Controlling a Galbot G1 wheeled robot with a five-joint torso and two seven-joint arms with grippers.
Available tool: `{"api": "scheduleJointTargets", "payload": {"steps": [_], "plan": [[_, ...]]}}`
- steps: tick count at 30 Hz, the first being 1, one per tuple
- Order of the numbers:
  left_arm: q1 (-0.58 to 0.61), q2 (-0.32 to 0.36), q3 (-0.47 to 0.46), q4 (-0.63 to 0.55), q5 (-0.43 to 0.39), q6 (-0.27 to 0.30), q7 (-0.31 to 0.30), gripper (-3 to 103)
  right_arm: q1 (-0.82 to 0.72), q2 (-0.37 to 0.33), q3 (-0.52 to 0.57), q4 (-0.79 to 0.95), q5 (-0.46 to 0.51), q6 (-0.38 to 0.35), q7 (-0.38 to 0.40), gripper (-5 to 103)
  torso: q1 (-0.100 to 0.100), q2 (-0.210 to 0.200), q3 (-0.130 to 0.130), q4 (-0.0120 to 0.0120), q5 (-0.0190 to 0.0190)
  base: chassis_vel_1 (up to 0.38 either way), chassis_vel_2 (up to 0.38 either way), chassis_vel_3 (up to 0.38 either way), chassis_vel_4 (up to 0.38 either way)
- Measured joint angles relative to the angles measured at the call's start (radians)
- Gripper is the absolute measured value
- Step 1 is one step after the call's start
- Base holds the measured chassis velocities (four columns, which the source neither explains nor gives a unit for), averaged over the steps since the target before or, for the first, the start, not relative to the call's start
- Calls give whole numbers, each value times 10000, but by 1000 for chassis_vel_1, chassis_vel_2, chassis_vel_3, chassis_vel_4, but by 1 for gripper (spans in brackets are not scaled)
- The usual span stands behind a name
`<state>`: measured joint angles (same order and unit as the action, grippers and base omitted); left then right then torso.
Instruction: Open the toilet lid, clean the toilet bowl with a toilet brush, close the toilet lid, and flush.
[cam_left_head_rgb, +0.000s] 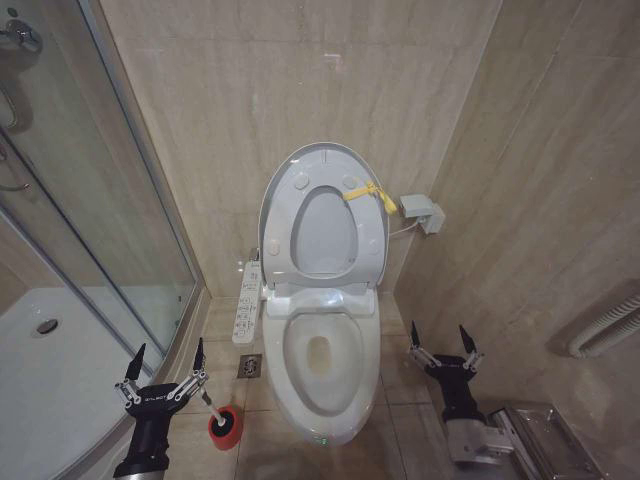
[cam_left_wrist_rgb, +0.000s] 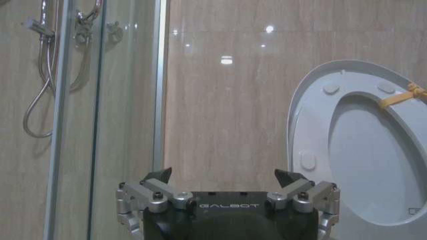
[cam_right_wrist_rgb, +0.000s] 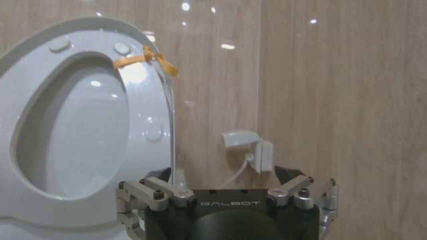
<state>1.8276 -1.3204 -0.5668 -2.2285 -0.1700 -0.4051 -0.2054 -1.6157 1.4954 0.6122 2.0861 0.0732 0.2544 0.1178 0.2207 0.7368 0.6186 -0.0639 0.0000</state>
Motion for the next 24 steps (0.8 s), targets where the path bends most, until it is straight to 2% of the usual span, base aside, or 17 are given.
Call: {"api": "scheduleJointTargets", "payload": {"steps": [8, 24], "plan": [[0, 0, 0, 0, 0, 0, 0, 100, 608, 101, 28, -476, 147, 411, 11, 100, 0, 0, 0, 0, 0, 0, 0, 0, 0], [0, 0, 0, 0, 0, 0, 0, 100, 1192, -39, 149, -1100, 17, 466, 266, 100, 3, -1, 1, -1, 0, -21, 16, 27, -23]]}}
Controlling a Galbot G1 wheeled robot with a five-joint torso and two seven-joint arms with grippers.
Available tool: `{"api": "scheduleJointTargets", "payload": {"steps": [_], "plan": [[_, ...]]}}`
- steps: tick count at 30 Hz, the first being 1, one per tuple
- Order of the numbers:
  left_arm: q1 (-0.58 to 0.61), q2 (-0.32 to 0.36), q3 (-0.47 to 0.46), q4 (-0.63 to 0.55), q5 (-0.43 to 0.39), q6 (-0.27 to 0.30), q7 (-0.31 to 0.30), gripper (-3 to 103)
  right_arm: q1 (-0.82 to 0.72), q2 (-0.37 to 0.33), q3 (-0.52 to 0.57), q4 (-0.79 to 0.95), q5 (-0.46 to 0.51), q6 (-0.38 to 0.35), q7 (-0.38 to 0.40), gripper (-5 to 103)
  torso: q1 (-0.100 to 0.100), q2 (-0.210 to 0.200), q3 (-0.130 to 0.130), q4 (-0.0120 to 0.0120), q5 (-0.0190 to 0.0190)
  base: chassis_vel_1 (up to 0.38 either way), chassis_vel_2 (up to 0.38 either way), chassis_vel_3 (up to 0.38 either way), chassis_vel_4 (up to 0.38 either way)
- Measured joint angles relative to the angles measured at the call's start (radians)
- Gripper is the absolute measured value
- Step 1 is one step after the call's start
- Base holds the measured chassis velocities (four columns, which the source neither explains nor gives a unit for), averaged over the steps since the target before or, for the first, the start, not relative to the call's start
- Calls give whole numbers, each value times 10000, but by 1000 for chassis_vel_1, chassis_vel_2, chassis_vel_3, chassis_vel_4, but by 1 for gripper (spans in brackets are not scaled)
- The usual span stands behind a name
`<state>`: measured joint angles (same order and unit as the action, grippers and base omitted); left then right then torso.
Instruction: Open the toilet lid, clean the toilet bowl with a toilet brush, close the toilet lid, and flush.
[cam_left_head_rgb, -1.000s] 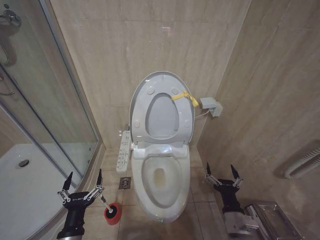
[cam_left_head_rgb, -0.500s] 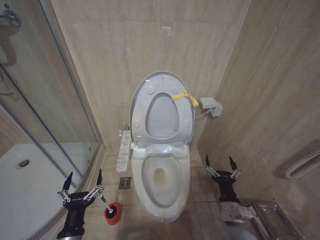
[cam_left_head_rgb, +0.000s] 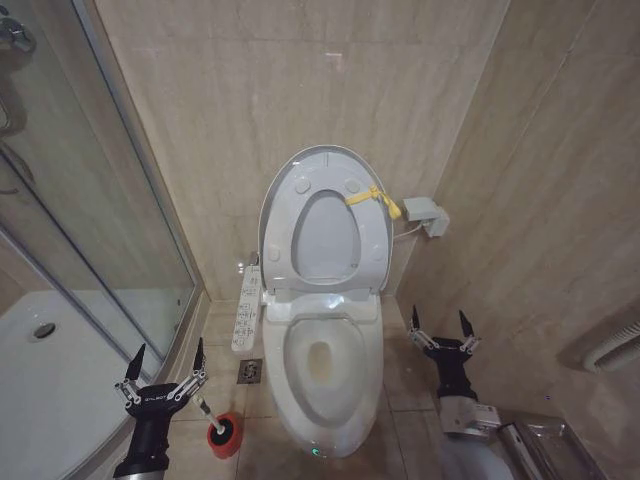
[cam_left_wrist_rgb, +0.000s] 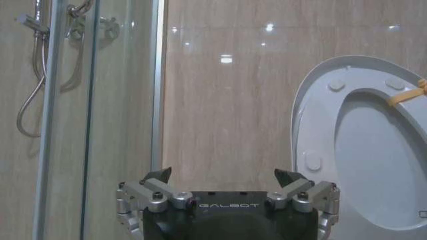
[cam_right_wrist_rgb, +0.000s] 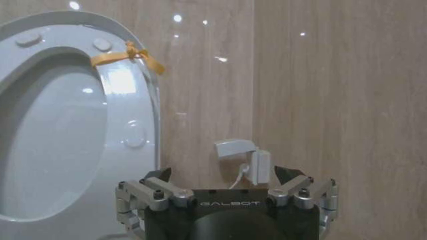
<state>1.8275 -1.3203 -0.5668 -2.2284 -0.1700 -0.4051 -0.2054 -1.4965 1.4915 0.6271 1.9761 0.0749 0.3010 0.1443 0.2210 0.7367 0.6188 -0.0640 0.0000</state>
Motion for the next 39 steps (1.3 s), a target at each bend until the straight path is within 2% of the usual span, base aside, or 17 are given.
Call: {"api": "scheduleJointTargets", "payload": {"steps": [7, 14, 20, 30, 39], "plan": [[1, 0, -1, 0, 0, 0, 0, 100, 326, -40, 86, -305, -122, -136, 459, 100, -6, 1, -2, 1, 1, -5, 5, 8, -8], [1, 0, 0, 0, 0, 0, 0, 100, 823, -168, 70, -583, -467, -94, 564, 100, 0, 0, 0, 0, 0, -63, 68, 61, -71], [0, 0, 0, 0, 0, 0, 0, 100, 1886, -426, -20, -1227, -538, -311, 637, 100, -1, 1, 0, 1, 1, -12, 7, 8, -11], [1, 0, -1, 0, 0, 0, 0, 100, 4508, -754, -250, -3435, -398, -416, 1010, 100, -3, 1, 0, 3, 1, 0, 0, 0, 0], [0, 0, -1, 0, 0, 0, 0, 100, 6559, -807, -463, -4738, -89, -941, 1187, 100, -2, 0, 0, 2, 1, 0, 0, 0, 0]]}}
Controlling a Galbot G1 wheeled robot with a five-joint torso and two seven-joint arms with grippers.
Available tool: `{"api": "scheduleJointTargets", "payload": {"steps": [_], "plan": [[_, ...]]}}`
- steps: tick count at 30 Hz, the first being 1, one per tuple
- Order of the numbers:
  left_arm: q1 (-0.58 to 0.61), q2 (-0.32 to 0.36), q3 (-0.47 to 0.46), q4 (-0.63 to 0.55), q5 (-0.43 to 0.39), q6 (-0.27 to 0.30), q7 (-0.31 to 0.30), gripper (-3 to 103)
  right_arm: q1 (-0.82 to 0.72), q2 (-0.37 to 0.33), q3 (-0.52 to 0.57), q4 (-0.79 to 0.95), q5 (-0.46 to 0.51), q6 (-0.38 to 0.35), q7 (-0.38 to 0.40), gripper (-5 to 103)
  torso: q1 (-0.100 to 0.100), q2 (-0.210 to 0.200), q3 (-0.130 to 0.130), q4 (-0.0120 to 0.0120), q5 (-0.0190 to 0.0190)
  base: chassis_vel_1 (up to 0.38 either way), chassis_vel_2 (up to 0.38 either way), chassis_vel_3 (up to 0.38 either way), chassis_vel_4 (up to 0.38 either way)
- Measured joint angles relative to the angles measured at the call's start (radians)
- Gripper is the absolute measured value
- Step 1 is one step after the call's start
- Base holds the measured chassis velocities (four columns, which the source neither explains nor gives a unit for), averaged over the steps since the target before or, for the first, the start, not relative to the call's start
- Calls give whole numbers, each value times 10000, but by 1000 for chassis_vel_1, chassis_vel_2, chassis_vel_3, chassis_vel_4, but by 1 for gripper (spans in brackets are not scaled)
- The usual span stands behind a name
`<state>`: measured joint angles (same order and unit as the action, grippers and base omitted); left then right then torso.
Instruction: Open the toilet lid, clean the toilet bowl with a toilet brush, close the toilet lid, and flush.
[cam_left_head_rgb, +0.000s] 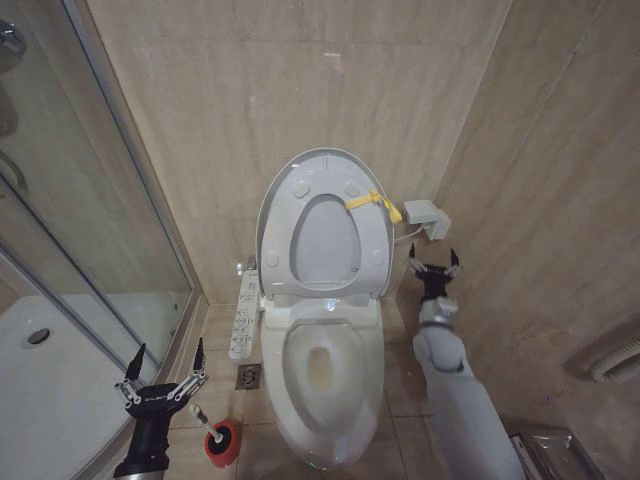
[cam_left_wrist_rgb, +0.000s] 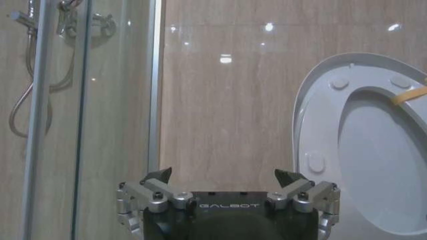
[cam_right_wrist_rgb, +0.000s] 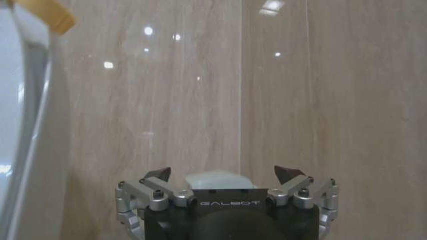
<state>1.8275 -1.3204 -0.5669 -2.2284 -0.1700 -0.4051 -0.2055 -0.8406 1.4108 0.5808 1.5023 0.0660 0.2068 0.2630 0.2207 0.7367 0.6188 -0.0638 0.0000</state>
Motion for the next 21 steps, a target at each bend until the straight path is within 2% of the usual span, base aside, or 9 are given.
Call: {"api": "scheduleJointTargets", "payload": {"steps": [15, 21], "plan": [[0, 0, 0, 0, 0, 0, 0, 100, 1800, -350, -325, -947, 184, -153, -41, 100, 0, 0, 0, -3, 0, 0, 0, 0, 0], [0, 0, 1, 0, 0, 0, 0, 100, 2291, -276, -519, -1207, 192, -192, -67, 100, 0, 0, -1, -1, -1, 0, 0, 0, 0]]}}
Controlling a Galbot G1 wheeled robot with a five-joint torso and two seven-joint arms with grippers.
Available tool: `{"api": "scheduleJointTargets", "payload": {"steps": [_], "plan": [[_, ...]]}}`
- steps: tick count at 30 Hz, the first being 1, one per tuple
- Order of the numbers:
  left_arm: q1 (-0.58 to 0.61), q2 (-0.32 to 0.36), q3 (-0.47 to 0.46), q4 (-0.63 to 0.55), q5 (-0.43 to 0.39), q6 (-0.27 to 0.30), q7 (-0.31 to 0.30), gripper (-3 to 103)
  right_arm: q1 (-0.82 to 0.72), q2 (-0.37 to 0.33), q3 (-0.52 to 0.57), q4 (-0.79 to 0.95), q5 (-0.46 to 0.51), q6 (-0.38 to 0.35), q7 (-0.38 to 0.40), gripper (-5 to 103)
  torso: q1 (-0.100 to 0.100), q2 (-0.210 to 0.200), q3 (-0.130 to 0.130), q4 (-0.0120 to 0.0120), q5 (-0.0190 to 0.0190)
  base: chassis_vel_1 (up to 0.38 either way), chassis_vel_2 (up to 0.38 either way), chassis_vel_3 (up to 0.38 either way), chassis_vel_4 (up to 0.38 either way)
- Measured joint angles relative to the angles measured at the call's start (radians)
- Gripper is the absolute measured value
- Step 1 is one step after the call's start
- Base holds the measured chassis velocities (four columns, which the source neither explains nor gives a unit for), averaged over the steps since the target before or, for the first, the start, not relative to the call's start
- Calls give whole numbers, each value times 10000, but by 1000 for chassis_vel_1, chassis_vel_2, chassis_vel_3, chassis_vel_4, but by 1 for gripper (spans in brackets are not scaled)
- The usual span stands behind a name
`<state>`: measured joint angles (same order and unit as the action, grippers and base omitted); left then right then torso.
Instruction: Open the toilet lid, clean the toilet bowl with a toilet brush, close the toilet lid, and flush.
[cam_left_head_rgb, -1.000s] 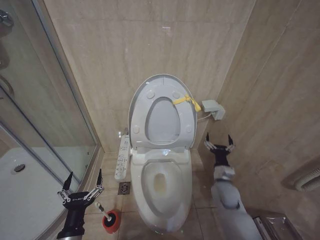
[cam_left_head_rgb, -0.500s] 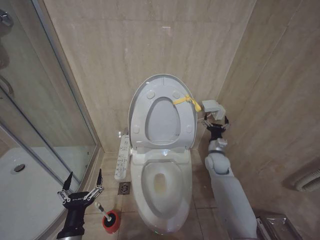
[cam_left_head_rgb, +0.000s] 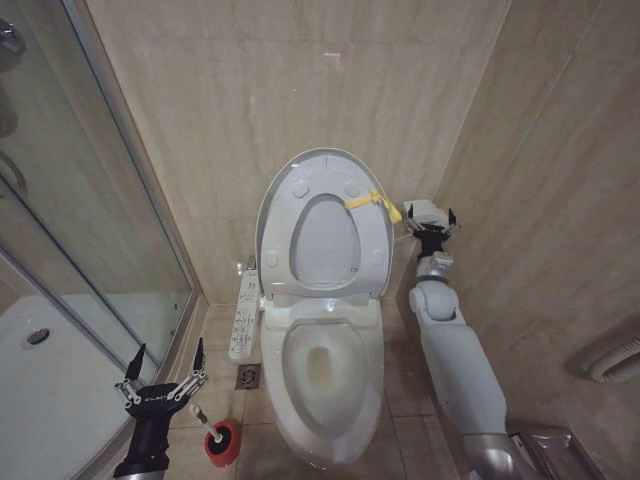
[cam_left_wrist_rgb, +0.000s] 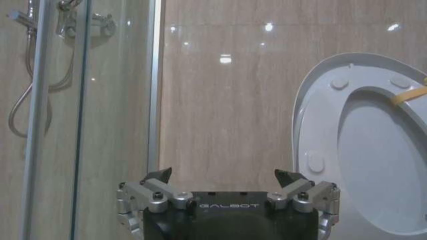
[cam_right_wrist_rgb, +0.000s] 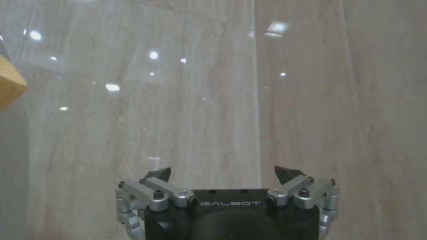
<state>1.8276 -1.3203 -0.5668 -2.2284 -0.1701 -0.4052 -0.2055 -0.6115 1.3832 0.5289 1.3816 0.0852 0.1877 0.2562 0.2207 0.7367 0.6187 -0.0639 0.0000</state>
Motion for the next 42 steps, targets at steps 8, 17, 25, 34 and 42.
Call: {"api": "scheduleJointTargets", "payload": {"steps": [8, 17, 25, 34, 42], "plan": [[0, 0, 0, 0, 0, 0, 0, 100, 772, 245, -389, -571, -60, -11, -88, 100, 0, 1, 0, 0, -1, 0, 0, 0, 0], [0, 0, 0, 0, 0, 0, 0, 100, 834, -44, -1229, -386, 80, -114, -171, 100, -1, 2, -1, -2, -1, 0, 0, 0, 0], [0, 0, 0, 0, 0, 0, 0, 100, 229, -882, -1703, 436, 587, -148, -250, 100, -1, 1, -1, -3, 1, 0, 0, 0, 0], [0, 0, -1, 0, 0, 0, 0, 100, -811, -1798, -1770, 1489, 792, 76, -427, 100, -1, 2, -1, 0, 2, 0, 0, 0, 0], [0, 0, 0, 0, 0, 0, -1, 100, -2562, -2128, -1538, 2638, 1089, 97, -506, 100, -1, 2, -1, -1, 1, 0, 0, 0, 0]]}}
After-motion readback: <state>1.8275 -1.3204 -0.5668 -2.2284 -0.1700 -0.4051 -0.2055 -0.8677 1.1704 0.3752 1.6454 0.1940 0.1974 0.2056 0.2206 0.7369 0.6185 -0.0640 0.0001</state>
